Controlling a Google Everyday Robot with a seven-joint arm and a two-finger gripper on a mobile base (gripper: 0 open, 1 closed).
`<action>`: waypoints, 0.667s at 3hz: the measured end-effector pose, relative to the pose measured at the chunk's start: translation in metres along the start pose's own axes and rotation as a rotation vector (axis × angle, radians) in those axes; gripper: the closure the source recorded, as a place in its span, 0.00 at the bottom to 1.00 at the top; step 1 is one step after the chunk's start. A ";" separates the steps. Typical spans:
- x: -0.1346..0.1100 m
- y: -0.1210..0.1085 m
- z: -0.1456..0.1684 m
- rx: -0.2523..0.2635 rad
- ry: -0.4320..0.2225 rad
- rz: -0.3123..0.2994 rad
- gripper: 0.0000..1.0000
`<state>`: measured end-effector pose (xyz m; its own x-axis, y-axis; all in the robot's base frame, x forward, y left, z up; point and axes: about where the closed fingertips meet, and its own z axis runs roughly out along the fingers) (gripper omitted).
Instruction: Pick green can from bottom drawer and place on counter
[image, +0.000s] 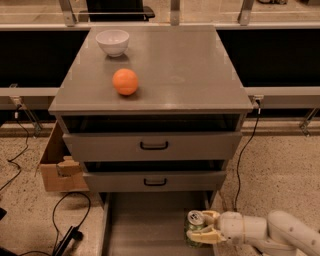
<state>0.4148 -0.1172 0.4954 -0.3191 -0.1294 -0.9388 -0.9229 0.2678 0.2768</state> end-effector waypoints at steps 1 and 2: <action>-0.090 0.023 -0.032 -0.007 -0.018 -0.014 1.00; -0.180 0.017 -0.069 0.044 -0.066 -0.046 1.00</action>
Offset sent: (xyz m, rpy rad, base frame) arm 0.0687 -0.0814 0.3065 0.0635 -0.1433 -0.1473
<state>0.4416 -0.1550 0.6837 -0.2605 -0.0792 -0.9622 -0.9253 0.3048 0.2254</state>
